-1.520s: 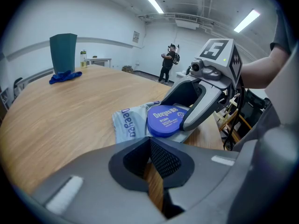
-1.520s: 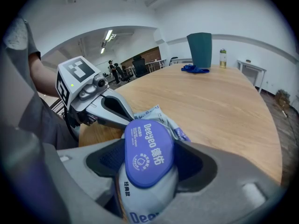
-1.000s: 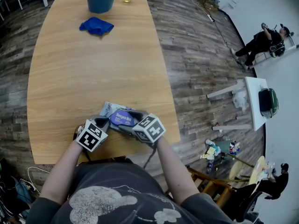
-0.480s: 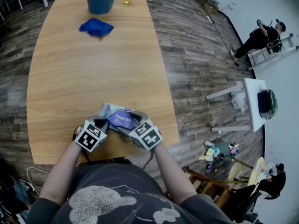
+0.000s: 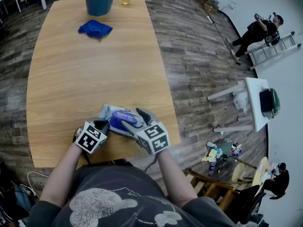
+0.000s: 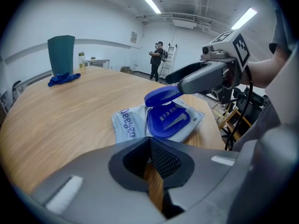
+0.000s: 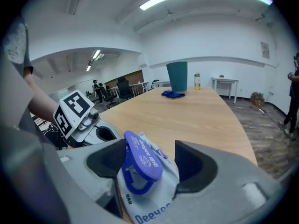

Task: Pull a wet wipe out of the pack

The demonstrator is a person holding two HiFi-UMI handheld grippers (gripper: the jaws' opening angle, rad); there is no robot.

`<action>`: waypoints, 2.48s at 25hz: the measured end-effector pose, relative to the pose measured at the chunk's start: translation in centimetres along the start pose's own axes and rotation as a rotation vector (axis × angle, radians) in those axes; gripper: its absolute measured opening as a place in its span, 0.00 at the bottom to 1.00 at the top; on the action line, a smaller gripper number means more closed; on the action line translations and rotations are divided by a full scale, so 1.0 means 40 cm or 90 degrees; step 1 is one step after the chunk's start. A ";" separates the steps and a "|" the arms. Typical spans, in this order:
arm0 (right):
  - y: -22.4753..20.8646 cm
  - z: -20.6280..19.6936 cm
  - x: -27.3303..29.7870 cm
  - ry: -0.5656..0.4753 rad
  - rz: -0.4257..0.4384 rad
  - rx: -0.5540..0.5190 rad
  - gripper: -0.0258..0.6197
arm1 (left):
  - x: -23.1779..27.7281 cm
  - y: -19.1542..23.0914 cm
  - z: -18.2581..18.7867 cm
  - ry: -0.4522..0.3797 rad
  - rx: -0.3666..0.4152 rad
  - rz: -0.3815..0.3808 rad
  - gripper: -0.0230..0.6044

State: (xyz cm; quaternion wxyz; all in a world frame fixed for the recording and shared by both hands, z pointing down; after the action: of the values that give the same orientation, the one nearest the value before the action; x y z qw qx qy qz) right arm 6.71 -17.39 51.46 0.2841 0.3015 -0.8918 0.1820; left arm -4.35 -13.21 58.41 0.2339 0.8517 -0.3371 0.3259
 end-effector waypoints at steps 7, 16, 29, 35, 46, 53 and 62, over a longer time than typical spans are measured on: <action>-0.078 0.013 -0.002 -0.032 -0.053 0.022 0.49 | 0.001 -0.001 -0.002 0.000 0.003 0.000 0.06; -0.130 0.000 0.016 -0.038 -0.113 0.063 0.18 | -0.004 -0.004 -0.003 0.006 0.001 0.001 0.06; -0.168 -0.036 0.052 -0.008 -0.147 0.111 0.22 | -0.009 -0.003 0.001 0.001 -0.001 -0.003 0.07; -0.144 -0.021 -0.031 -0.078 -0.158 0.142 0.22 | -0.059 -0.014 0.009 -0.045 -0.048 -0.001 0.16; -0.086 -0.049 -0.139 -0.168 -0.154 0.190 0.21 | 0.001 -0.136 0.111 -0.103 0.098 0.041 0.45; -0.058 -0.085 -0.166 -0.146 -0.142 0.159 0.21 | 0.044 -0.133 0.120 -0.073 0.106 0.105 0.37; -0.040 -0.090 -0.147 -0.134 -0.124 0.150 0.21 | 0.015 -0.115 0.119 -0.083 0.059 0.107 0.09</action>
State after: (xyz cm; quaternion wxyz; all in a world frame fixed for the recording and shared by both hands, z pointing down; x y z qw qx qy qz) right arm 13.04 -14.25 50.87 0.1684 0.4347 -0.8557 0.2245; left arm 1.23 -13.36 54.80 0.1437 0.8497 -0.4063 0.3039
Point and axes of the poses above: the fingertips, and each gripper's own axes: x forward along the fingers, y to its left, z out of its top, the point moved 4 cm from there along -x, backward along the fingers, and after that the axes turned 1 degree about x, right-handed, at the moved point
